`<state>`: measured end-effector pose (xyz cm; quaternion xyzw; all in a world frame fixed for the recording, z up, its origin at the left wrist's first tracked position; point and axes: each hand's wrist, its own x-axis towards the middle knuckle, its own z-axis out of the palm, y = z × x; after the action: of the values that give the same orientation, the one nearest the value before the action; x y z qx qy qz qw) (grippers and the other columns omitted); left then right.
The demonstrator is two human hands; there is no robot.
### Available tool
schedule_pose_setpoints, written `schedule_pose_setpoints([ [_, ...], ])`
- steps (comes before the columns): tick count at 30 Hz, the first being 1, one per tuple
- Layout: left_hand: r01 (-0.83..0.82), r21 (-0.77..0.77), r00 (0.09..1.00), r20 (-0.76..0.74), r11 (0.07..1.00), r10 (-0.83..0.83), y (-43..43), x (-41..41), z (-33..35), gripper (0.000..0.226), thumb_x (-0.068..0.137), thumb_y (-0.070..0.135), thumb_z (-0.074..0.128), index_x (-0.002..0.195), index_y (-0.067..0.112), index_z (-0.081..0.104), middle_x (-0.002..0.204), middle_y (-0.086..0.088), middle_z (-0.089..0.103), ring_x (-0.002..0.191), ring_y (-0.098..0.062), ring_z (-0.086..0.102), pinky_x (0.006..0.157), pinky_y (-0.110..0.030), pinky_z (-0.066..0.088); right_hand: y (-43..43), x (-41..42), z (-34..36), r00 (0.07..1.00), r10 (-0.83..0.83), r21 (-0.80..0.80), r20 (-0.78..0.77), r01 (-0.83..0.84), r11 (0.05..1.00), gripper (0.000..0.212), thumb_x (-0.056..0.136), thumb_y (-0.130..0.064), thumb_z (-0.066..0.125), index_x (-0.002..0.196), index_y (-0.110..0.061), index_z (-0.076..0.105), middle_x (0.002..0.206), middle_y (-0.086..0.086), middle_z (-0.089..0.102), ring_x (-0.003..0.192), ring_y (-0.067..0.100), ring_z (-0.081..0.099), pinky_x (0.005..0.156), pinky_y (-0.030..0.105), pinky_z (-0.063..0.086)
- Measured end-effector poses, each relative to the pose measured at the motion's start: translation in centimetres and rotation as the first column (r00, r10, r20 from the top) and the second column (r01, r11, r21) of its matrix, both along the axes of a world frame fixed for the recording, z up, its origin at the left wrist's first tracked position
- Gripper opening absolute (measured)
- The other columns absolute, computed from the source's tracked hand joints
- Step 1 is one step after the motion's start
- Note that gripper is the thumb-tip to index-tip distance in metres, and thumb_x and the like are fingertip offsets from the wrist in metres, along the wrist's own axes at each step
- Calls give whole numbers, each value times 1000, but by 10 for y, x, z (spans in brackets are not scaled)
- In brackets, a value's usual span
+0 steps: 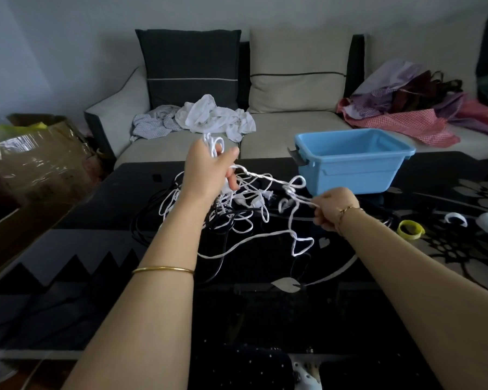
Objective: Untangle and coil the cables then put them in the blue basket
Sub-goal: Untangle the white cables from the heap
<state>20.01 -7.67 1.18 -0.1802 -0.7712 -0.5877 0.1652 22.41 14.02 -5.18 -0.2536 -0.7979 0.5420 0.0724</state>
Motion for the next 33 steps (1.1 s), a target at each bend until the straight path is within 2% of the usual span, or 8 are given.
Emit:
schedule_pose_setpoints([
  [5, 77, 87, 995, 58, 993, -82, -2, 0, 4, 34, 94, 8, 54, 66, 11, 36, 42, 4, 39, 34, -16, 48, 53, -40, 50, 14, 0, -12, 988, 27, 423, 152, -90, 902, 17, 88, -9, 52, 86, -1, 67, 74, 15, 68, 64, 30, 68, 67, 40, 58],
  [12, 2, 528, 969, 208, 849, -131, -8, 6, 22, 26, 94, 10, 56, 70, 7, 48, 42, 5, 43, 35, -9, 46, 45, -27, 50, 0, 9, -30, 929, 235, 882, 288, -352, 313, 20, 91, -15, 49, 106, -24, 58, 110, 6, 58, 96, 30, 60, 68, 29, 40],
  [14, -1, 432, 976, 197, 902, -93, -8, 6, 19, 25, 95, 8, 54, 71, 7, 47, 43, 3, 43, 34, -9, 45, 43, -26, 51, -2, 4, -34, 893, 335, 802, 302, -428, 417, 21, 92, -25, 54, 111, -27, 64, 113, 3, 61, 99, 24, 60, 75, 27, 44],
  [17, 9, 215, 981, 189, 977, -50, -5, 5, 10, 21, 96, 6, 52, 77, 11, 43, 52, -3, 39, 33, -11, 44, 45, -29, 53, -7, -3, -21, 883, 457, 384, 110, -461, 800, 33, 84, -9, 66, 117, -11, 65, 107, 9, 67, 79, 12, 60, 64, 8, 46],
  [20, 5, 81, 986, 166, 997, -18, -1, -1, 4, 22, 94, 6, 52, 77, 11, 40, 48, -1, 39, 32, -14, 46, 53, -36, 52, -18, -5, 9, 918, 341, 139, -202, -318, 938, 37, 81, 10, 54, 109, -10, 66, 103, 12, 68, 76, 10, 61, 65, 8, 50],
  [25, -9, 2, 987, 163, 1000, 9, 9, 2, 3, 24, 93, 11, 57, 74, 11, 41, 52, -3, 44, 33, -10, 48, 40, -22, 42, -59, 15, 56, 769, 427, -8, -475, -489, 872, 23, 74, -24, 60, 95, -17, 66, 96, 8, 72, 94, 17, 65, 89, 30, 48],
  [29, -13, 61, 974, 227, 998, -1, 7, -1, -4, 29, 95, 27, 55, 70, 14, 45, 57, -7, 49, 46, -19, 52, 54, -30, 47, -78, 30, 61, 728, 604, 297, -325, -528, 796, 12, 92, -22, 55, 84, -13, 52, 65, 6, 65, 58, 16, 66, 64, 29, 53],
  [33, -162, 424, 896, 442, 891, -47, 2, -1, -3, 30, 101, 31, 43, 94, 3, 47, 55, -7, 63, 42, -18, 59, 49, -33, 54, -74, 35, 67, 744, 591, 291, -311, -517, 805, 15, 91, -18, 56, 77, -14, 55, 55, -5, 46, 35, 5, 42, 41, 26, 46],
])
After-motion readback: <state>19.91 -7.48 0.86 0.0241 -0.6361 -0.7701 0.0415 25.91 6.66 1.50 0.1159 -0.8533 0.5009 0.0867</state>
